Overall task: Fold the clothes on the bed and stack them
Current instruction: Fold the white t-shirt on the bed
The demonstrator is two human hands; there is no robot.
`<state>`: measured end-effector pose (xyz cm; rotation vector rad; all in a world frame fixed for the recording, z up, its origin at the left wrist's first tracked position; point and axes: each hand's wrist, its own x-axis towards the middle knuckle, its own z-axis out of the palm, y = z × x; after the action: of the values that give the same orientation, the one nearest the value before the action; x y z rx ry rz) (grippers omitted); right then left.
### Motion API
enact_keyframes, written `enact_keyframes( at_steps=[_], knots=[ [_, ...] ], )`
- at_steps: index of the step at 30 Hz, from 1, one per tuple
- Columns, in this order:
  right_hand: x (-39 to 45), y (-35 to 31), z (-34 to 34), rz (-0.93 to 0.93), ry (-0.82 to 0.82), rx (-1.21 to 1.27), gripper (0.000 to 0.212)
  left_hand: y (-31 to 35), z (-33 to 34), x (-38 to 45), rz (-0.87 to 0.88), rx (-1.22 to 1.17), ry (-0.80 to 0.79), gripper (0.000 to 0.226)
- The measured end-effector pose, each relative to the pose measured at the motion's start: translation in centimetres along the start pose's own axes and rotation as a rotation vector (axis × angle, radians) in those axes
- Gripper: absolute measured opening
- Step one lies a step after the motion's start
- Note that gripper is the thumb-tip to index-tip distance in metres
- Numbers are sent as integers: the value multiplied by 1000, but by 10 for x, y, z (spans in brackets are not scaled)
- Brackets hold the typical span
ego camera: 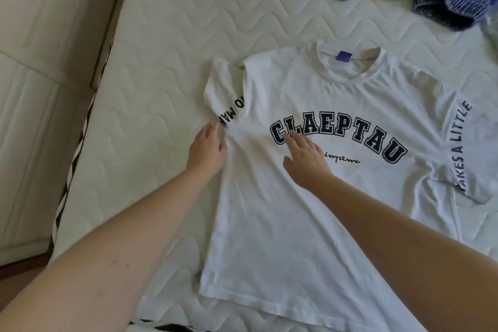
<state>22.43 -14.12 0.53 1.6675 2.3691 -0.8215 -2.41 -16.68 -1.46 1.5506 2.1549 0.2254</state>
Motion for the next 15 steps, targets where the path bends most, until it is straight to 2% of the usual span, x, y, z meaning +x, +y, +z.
enact_keyframes(
  at_steps=[4, 8, 12, 15],
  knots=[
    [44, -34, 7, -58, -15, -10, 62, -12, -15, 56, -24, -125, 60, 55],
    [81, -52, 16, -102, 8, -12, 64, -11, -26, 115, -201, -330, 61, 58],
    [111, -59, 19, -128, 57, -15, 66, -9, -27, 162, -347, -475, -32, 67],
    [124, -64, 18, -136, 57, -18, 64, -10, -21, 172, -406, -599, -185, 65]
  ],
)
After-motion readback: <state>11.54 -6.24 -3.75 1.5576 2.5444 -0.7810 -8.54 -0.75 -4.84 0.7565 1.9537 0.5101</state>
